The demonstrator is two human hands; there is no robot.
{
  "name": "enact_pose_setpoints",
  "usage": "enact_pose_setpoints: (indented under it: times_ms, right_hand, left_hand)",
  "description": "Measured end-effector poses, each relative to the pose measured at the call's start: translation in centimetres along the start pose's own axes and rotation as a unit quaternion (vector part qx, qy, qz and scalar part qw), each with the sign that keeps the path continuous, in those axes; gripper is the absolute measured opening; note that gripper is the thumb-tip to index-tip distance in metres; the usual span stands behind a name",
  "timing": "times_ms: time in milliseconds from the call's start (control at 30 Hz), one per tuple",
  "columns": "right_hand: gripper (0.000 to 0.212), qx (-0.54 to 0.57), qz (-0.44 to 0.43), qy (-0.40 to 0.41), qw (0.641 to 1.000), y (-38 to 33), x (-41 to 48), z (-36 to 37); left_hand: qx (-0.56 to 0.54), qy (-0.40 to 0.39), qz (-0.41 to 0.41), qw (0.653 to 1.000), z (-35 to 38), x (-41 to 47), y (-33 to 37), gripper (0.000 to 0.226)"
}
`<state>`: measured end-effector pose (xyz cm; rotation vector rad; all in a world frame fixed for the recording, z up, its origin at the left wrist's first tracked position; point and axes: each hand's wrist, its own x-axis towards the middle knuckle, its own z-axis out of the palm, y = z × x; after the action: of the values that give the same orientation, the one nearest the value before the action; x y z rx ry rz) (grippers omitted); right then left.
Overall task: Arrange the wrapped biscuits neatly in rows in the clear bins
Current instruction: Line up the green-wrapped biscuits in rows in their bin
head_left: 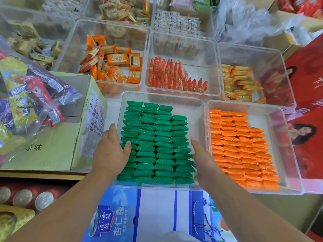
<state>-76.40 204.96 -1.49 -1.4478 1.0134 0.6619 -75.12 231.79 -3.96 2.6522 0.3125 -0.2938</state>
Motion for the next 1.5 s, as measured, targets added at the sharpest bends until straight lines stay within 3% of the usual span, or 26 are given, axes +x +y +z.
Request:
enact_pose_setpoints:
  times_ms: [233, 500, 767, 1100, 1267, 1433, 1500]
  right_hand:
    - [0.072, 0.031, 0.054, 0.039, 0.997, -0.9, 0.5, 1.8]
    - [0.055, 0.029, 0.085, 0.03, 0.996, -1.4, 2.2, 2.7]
    - [0.064, 0.05, 0.111, -0.053, 0.991, -0.3, 2.9, 2.2]
    - [0.06, 0.046, 0.09, -0.078, 0.992, 0.4, 3.1, 4.5]
    - [0.068, 0.05, 0.088, -0.087, 0.991, 0.3, 3.3, 5.3]
    - [0.086, 0.038, 0.087, -0.046, 0.994, -0.1, 2.9, 5.4]
    - [0.081, 0.056, 0.078, -0.023, 0.995, -0.2, 2.7, 5.1]
  left_hand:
    - [-0.002, -0.005, 0.003, 1.0, -0.5, -0.3, 0.4, 0.074]
    - [-0.022, -0.006, 0.017, 1.0, -0.1, -0.1, 0.3, 0.076]
    - [-0.094, -0.001, 0.025, 0.995, 0.6, 0.1, -0.2, 0.071]
    - [-0.129, -0.021, 0.013, 0.991, 0.8, 0.1, -0.1, 0.069]
    - [-0.134, -0.027, 0.011, 0.991, 0.7, 0.0, -0.2, 0.068]
    - [-0.132, -0.018, 0.007, 0.991, 0.5, 0.0, -0.3, 0.066]
    - [-0.129, -0.013, 0.003, 0.992, 0.5, 0.0, -0.3, 0.065]
